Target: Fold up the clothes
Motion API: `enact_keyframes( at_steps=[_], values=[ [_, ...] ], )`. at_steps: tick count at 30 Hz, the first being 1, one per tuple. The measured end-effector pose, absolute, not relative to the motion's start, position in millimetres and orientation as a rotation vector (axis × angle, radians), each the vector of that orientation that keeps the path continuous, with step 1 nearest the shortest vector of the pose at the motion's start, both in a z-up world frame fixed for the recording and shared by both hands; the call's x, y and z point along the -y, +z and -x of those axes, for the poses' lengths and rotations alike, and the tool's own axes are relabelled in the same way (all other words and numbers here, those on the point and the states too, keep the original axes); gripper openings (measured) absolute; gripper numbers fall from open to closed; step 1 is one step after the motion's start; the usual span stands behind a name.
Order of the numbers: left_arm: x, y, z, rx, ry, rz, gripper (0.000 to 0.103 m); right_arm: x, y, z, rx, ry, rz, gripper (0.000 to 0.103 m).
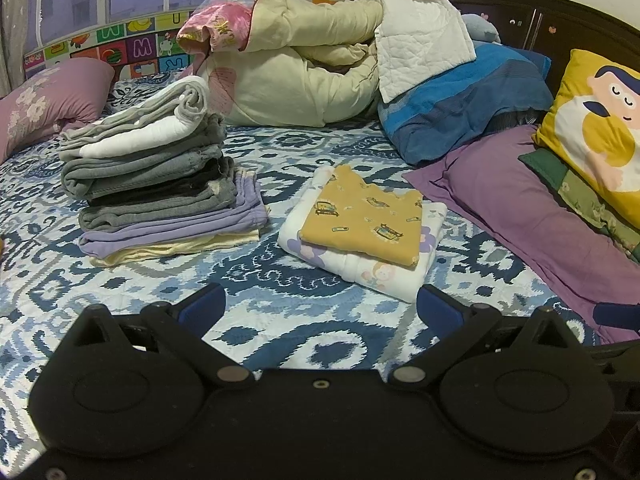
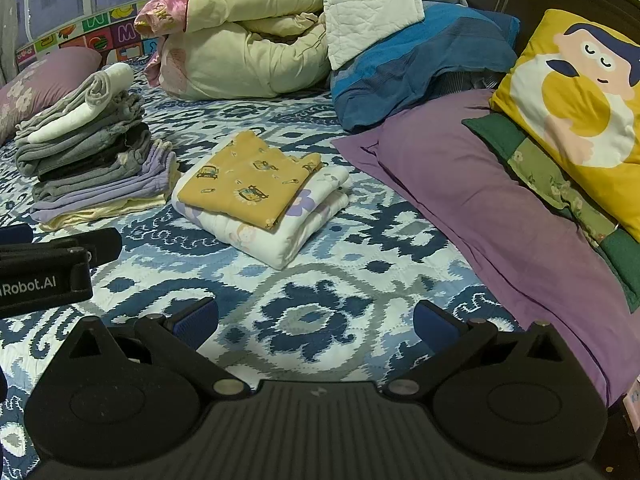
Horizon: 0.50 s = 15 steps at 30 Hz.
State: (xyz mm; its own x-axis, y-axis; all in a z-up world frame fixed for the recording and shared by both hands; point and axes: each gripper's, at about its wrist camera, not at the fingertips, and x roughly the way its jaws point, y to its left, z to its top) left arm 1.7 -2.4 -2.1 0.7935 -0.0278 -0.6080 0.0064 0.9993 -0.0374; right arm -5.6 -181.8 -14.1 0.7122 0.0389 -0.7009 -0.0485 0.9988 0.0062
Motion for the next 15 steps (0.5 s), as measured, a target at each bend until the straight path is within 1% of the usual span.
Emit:
enact_keyframes(
  at_steps=[15],
  values=[
    [5.8,-3.6,-3.7,-0.657,-0.028,0.034,0.103,183.8,-15.4,4.7,-0.776,0.045,0.014,0.103]
  ],
)
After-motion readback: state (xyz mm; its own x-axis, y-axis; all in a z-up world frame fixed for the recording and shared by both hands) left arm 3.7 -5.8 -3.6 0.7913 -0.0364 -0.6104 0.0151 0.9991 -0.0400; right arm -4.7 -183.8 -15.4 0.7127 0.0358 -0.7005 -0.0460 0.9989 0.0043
